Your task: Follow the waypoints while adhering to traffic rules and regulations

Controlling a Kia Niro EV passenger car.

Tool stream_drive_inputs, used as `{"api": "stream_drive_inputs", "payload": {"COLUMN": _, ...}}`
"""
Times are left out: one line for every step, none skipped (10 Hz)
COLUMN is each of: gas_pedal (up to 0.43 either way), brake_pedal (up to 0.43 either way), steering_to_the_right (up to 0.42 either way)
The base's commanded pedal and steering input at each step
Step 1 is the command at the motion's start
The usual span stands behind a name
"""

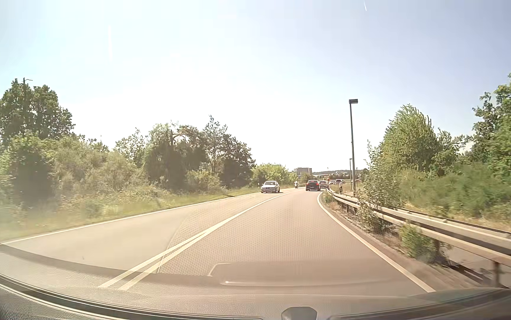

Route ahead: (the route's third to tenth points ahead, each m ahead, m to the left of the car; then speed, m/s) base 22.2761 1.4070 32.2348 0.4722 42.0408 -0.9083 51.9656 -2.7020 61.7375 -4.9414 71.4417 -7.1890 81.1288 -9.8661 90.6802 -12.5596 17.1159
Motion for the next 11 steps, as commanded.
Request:
{"api": "stream_drive_inputs", "payload": {"gas_pedal": 0.059, "brake_pedal": 0.030, "steering_to_the_right": 0.020}}
{"api": "stream_drive_inputs", "payload": {"gas_pedal": 0.059, "brake_pedal": 0.030, "steering_to_the_right": 0.020}}
{"api": "stream_drive_inputs", "payload": {"gas_pedal": 0.059, "brake_pedal": 0.030, "steering_to_the_right": 0.020}}
{"api": "stream_drive_inputs", "payload": {"gas_pedal": 0.059, "brake_pedal": 0.030, "steering_to_the_right": 0.020}}
{"api": "stream_drive_inputs", "payload": {"gas_pedal": 0.059, "brake_pedal": 0.030, "steering_to_the_right": 0.020}}
{"api": "stream_drive_inputs", "payload": {"gas_pedal": 0.059, "brake_pedal": 0.030, "steering_to_the_right": 0.020}}
{"api": "stream_drive_inputs", "payload": {"gas_pedal": 0.059, "brake_pedal": 0.030, "steering_to_the_right": 0.020}}
{"api": "stream_drive_inputs", "payload": {"gas_pedal": 0.039, "brake_pedal": 0.030, "steering_to_the_right": 0.020}}
{"api": "stream_drive_inputs", "payload": {"gas_pedal": 0.028, "brake_pedal": 0.030, "steering_to_the_right": 0.020}}
{"api": "stream_drive_inputs", "payload": {"gas_pedal": 0.028, "brake_pedal": 0.030, "steering_to_the_right": 0.020}}
{"api": "stream_drive_inputs", "payload": {"gas_pedal": 0.028, "brake_pedal": 0.030, "steering_to_the_right": 0.020}}
